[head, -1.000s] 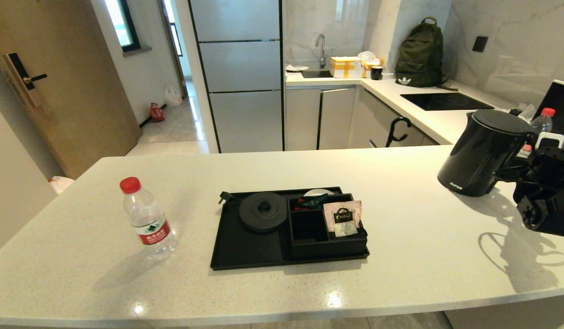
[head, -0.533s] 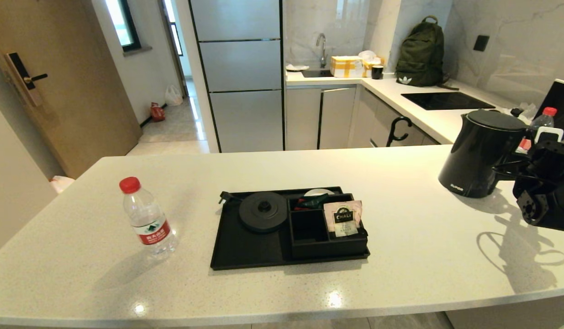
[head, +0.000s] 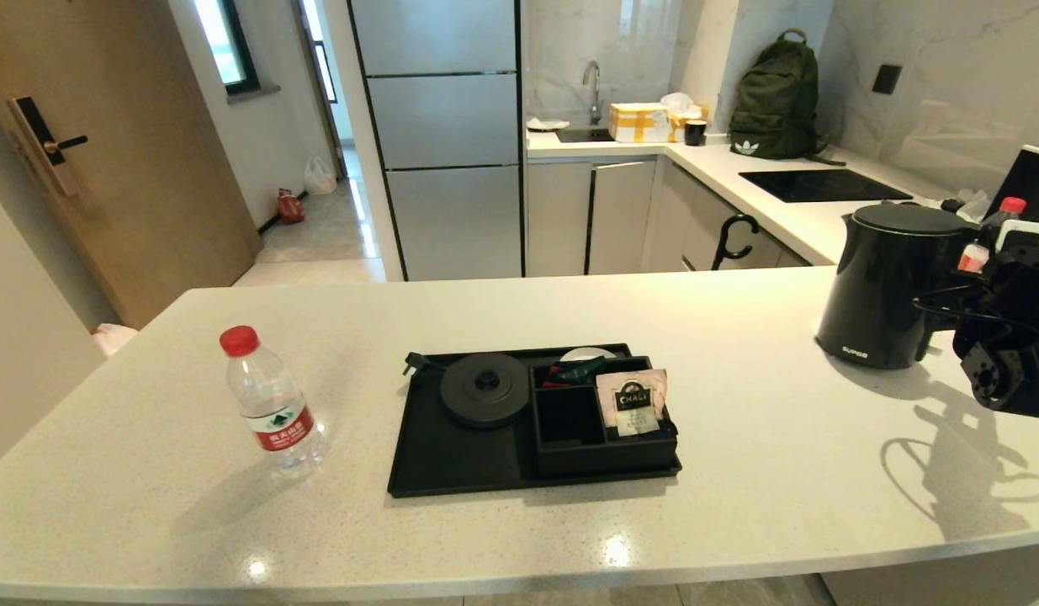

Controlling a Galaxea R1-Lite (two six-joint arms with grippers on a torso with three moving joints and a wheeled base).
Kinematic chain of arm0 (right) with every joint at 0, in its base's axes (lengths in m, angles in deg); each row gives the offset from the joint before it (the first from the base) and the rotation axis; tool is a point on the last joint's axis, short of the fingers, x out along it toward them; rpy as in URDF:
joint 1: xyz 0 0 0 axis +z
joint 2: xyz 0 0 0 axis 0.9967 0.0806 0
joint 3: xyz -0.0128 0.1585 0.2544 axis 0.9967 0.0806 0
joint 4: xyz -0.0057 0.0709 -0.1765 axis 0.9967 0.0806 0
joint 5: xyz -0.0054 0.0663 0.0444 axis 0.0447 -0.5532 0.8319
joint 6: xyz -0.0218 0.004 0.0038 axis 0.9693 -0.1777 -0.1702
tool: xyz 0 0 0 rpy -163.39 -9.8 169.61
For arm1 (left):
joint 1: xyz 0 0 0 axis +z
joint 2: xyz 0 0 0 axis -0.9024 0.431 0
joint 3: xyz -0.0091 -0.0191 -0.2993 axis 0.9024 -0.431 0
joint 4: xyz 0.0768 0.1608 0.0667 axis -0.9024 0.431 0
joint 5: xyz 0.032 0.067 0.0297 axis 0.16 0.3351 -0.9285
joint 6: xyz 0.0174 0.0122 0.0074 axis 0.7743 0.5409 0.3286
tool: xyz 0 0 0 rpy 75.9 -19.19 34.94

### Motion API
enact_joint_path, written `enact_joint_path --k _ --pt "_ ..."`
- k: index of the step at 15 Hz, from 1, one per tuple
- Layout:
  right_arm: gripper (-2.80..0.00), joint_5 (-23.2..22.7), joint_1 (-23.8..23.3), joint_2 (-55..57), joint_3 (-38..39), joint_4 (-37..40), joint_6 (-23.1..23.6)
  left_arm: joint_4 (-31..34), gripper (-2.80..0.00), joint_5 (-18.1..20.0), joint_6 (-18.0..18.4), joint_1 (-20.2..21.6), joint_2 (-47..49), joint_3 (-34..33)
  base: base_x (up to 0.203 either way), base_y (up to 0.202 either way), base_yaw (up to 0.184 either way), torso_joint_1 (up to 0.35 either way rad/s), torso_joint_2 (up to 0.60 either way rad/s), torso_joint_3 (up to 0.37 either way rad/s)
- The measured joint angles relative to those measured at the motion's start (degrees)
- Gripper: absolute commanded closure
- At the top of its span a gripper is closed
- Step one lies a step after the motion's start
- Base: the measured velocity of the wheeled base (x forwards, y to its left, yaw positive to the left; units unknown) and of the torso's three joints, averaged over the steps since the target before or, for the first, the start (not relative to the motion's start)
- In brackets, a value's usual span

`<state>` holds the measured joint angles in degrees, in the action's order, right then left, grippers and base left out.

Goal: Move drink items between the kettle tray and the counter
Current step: Return the kettle to its original position

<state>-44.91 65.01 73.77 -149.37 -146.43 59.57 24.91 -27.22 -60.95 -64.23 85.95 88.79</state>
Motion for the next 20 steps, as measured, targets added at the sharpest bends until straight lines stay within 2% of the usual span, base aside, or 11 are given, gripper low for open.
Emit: enact_joint_path --k 6,14,20 --pt "0.0 0.0 0.4 -2.6 2.5 -0.3 -0.3 0.0 0.0 0.0 0.0 0.1 0.0 0.0 0.0 0.0 0.0 0.0 0.0 0.0" --pt "0.0 1.7 3.2 -6.0 6.0 -0.8 -1.4 0.0 0.0 0.0 0.0 0.0 0.0 0.0 0.0 0.0 0.0 0.0 0.0 0.0" --pt "0.0 2.6 8.4 -10.5 10.3 -0.3 -2.3 0.0 0.0 0.0 0.0 0.1 0.0 0.0 0.0 0.0 0.0 0.0 0.0 0.0"
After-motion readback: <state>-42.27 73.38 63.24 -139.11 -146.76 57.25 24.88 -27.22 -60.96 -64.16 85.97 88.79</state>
